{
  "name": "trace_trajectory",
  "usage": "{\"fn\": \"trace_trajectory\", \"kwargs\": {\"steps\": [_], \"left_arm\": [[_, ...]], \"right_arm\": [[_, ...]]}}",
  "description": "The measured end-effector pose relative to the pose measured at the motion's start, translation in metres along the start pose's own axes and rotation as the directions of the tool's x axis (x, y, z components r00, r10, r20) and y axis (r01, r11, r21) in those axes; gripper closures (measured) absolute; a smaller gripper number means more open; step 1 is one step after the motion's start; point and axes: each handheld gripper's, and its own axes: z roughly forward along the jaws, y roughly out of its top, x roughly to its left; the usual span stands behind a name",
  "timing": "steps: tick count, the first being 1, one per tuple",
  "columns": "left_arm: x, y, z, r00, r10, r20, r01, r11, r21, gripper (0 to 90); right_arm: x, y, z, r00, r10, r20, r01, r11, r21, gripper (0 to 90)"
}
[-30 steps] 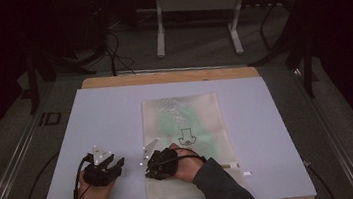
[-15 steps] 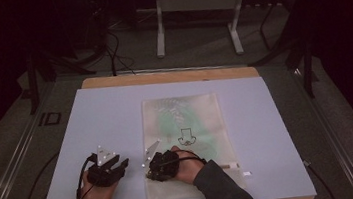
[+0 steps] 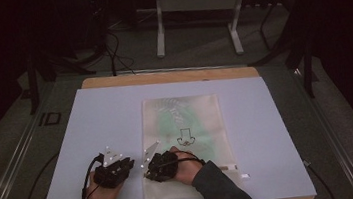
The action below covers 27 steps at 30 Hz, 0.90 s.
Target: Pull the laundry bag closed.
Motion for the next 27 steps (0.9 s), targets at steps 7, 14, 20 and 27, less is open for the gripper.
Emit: {"fn": "trace_trajectory", "kwargs": {"steps": [7, 14, 20, 27], "left_arm": [[-0.010, 0.004, 0.006, 0.9982, 0.029, 0.052, -0.029, 0.9995, 0.014, 88.4], [-0.017, 0.005, 0.011, 0.9945, 0.044, 0.095, -0.046, 0.9987, 0.023, 88.8], [-0.022, 0.005, 0.016, 0.9916, 0.058, 0.116, -0.062, 0.9975, 0.034, 87.9], [-0.025, 0.005, 0.018, 0.9894, 0.066, 0.129, -0.072, 0.9966, 0.042, 87.7]], "right_arm": [[0.001, -0.001, 0.000, 0.9999, -0.010, 0.009, 0.010, 1.000, 0.001, 81.2], [0.004, 0.001, 0.001, 0.9992, -0.026, 0.030, 0.026, 1.000, 0.014, 81.1], [0.003, -0.001, 0.001, 0.9995, -0.019, 0.024, 0.019, 1.000, -0.003, 81.1], [0.003, -0.002, 0.001, 0.9996, -0.014, 0.023, 0.014, 1.000, -0.012, 81.0]]}}
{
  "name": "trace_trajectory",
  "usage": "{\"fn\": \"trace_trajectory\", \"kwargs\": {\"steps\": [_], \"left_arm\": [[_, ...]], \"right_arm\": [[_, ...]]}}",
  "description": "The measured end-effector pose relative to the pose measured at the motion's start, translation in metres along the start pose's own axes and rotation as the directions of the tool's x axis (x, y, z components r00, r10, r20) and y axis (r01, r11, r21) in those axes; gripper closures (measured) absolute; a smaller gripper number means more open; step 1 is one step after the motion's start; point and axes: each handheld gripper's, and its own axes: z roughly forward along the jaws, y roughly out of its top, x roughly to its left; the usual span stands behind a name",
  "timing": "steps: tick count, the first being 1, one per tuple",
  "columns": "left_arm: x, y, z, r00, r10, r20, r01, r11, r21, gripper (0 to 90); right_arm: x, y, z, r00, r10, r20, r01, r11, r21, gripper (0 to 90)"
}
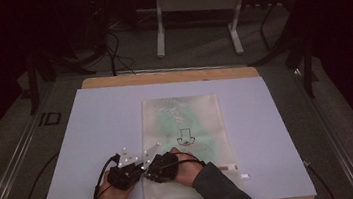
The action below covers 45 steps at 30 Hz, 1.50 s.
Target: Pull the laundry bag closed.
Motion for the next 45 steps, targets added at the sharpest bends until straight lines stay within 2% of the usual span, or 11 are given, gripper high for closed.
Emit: {"fn": "trace_trajectory", "kwargs": {"steps": [4, 6, 10, 15, 19, 26, 37, 45], "left_arm": [[0.000, -0.001, 0.002, 1.0000, 0.010, 0.002, -0.010, 0.9998, 0.015, 87.5], [0.000, -0.001, 0.003, 1.0000, -0.003, 0.006, 0.003, 0.9998, 0.018, 87.5], [0.006, -0.003, 0.003, 0.9980, -0.039, 0.049, 0.039, 0.9992, 0.013, 87.4], [0.004, -0.002, 0.003, 0.9992, -0.024, 0.032, 0.023, 0.9995, 0.019, 87.9], [0.005, -0.002, 0.003, 0.9989, -0.027, 0.037, 0.027, 0.9993, 0.027, 88.7], [0.005, -0.002, 0.003, 0.9991, -0.025, 0.035, 0.024, 0.9993, 0.030, 89.3], [0.004, -0.002, 0.003, 0.9992, -0.026, 0.029, 0.025, 0.9993, 0.026, 89.2], [0.004, -0.002, 0.003, 0.9992, -0.030, 0.028, 0.029, 0.9993, 0.024, 89.2]], "right_arm": [[-0.001, -0.001, 0.000, 1.0000, 0.005, -0.007, -0.005, 1.000, -0.008, 81.0], [-0.001, -0.002, 0.000, 1.0000, 0.007, -0.006, -0.007, 1.000, -0.012, 81.0], [0.000, -0.002, 0.000, 1.0000, 0.007, -0.005, -0.007, 1.000, -0.010, 81.2], [0.000, -0.004, -0.001, 0.9999, 0.010, -0.007, -0.010, 1.000, -0.024, 81.7], [-0.001, -0.005, -0.002, 0.9998, 0.017, -0.013, -0.018, 0.999, -0.033, 82.0], [0.001, -0.008, -0.005, 1.0000, -0.003, 0.007, 0.003, 1.000, -0.018, 82.2], [0.003, -0.014, -0.010, 0.9996, -0.012, 0.024, 0.012, 1.000, -0.008, 82.1], [0.007, -0.014, -0.012, 0.9978, -0.041, 0.052, 0.040, 0.999, 0.017, 82.1]]}}
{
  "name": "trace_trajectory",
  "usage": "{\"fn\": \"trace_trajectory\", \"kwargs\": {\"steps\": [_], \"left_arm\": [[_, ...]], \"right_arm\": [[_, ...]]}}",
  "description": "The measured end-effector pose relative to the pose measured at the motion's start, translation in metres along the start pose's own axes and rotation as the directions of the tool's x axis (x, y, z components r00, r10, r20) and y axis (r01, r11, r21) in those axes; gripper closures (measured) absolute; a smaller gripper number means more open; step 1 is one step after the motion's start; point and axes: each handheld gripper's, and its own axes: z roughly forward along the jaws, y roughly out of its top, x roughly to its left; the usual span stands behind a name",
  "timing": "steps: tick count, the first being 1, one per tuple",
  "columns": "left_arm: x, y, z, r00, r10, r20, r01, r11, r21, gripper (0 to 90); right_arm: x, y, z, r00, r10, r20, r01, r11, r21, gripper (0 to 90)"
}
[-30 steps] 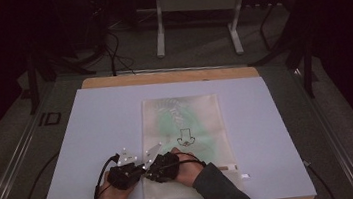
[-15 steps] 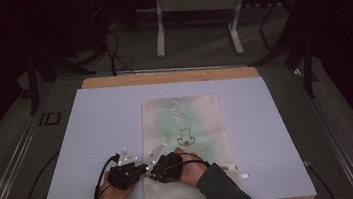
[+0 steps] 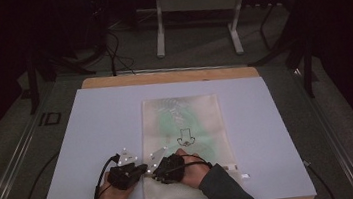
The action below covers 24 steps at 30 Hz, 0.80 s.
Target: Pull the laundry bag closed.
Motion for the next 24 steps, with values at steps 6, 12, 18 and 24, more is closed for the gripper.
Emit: {"fn": "trace_trajectory", "kwargs": {"steps": [6, 12, 18, 24], "left_arm": [[0.000, 0.000, 0.000, 1.0000, 0.000, 0.000, 0.000, 1.0000, -0.002, 89.2], [0.000, 0.000, 0.000, 1.0000, 0.001, -0.002, -0.001, 1.0000, -0.002, 89.1], [0.000, 0.000, 0.000, 1.0000, 0.001, -0.001, -0.001, 1.0000, -0.002, 89.1], [0.000, 0.000, 0.000, 1.0000, -0.001, -0.001, 0.001, 1.0000, -0.001, 89.1]], "right_arm": [[-0.001, -0.004, -0.002, 0.9999, 0.009, -0.006, -0.009, 1.000, -0.008, 82.1], [-0.001, -0.008, -0.005, 1.0000, 0.003, -0.004, -0.003, 1.000, 0.001, 82.1], [-0.001, -0.010, -0.007, 1.0000, 0.003, -0.003, -0.003, 1.000, 0.002, 82.1], [-0.001, -0.012, -0.008, 1.0000, 0.001, -0.004, -0.001, 1.000, 0.004, 82.2]]}}
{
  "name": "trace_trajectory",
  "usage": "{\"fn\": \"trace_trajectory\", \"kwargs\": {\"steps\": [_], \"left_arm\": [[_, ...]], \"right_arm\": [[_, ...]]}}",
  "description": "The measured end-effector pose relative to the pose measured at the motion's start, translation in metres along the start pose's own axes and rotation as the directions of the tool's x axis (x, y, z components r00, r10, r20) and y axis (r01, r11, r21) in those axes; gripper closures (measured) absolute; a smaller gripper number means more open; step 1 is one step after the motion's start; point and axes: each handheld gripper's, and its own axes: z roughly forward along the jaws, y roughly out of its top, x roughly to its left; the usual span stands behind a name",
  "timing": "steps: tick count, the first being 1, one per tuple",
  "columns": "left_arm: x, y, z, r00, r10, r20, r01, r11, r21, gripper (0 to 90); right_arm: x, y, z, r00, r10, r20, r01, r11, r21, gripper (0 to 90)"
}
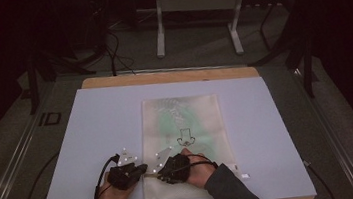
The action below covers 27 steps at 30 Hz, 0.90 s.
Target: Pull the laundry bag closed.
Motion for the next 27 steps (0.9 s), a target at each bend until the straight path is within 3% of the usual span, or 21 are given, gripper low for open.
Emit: {"fn": "trace_trajectory", "kwargs": {"steps": [27], "left_arm": [[0.0002, 0.0000, 0.0000, 1.0000, -0.004, 0.002, 0.004, 1.0000, 0.001, 89.1]], "right_arm": [[0.0053, -0.0070, -0.0080, 0.9994, -0.024, 0.024, 0.023, 0.999, 0.034, 82.1]]}}
